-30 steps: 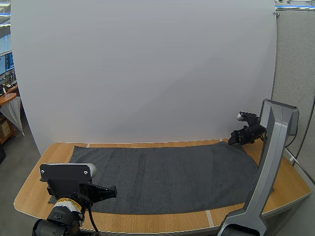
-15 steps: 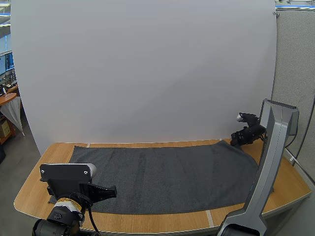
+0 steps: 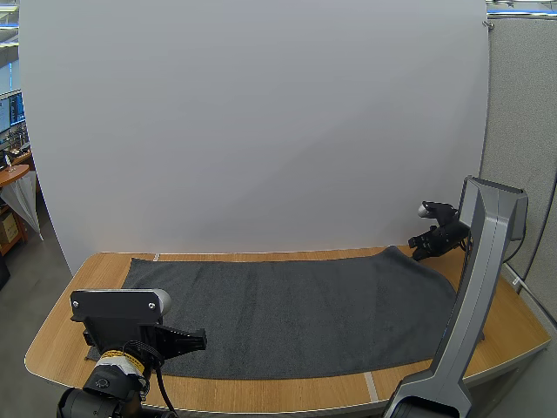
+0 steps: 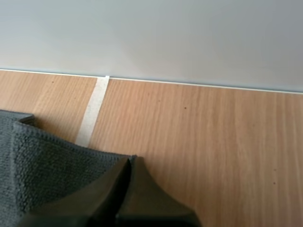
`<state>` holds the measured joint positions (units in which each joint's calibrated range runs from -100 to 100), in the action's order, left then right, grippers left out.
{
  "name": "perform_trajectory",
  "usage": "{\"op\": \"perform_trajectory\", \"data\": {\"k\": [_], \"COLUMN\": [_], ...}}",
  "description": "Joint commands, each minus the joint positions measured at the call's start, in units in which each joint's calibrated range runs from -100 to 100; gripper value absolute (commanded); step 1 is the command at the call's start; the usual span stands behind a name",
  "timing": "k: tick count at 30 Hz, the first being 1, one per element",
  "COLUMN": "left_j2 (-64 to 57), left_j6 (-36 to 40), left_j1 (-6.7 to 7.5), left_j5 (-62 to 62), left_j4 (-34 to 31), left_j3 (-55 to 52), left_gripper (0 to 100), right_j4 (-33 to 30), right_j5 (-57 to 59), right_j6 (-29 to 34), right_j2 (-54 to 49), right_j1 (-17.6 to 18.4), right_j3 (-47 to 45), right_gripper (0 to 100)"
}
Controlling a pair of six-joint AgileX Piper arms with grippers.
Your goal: Fold the towel
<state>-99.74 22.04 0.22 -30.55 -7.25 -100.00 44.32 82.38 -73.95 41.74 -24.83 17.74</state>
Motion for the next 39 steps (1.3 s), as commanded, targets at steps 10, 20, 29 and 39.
{"op": "perform_trajectory", "data": {"k": [10,20,29,39], "left_j2": [-0.26,-0.26,-0.26,-0.26], "left_j6": [0.31,0.31,0.31,0.31], "left_j1": [0.11,0.11,0.11,0.11], "left_j5": [1.19,1.19,1.19,1.19], "left_j4": [-0.32,-0.32,-0.32,-0.32], "left_j3": [0.0,0.0,0.0,0.0], "left_gripper": [0,0,0,0], "right_j4": [0.33,2.96,3.23,4.6], "right_j5": [0.34,10.82,17.62,17.62], "right_j6": [-0.23,-0.23,0.9,0.9], "right_j2": [-5.6,-11.67,-16.96,-26.92], "right_j1": [0.0,0.25,2.91,9.58], "right_j3": [0.29,0.29,-0.44,-11.48], "right_gripper": [0,0,0,0]}}
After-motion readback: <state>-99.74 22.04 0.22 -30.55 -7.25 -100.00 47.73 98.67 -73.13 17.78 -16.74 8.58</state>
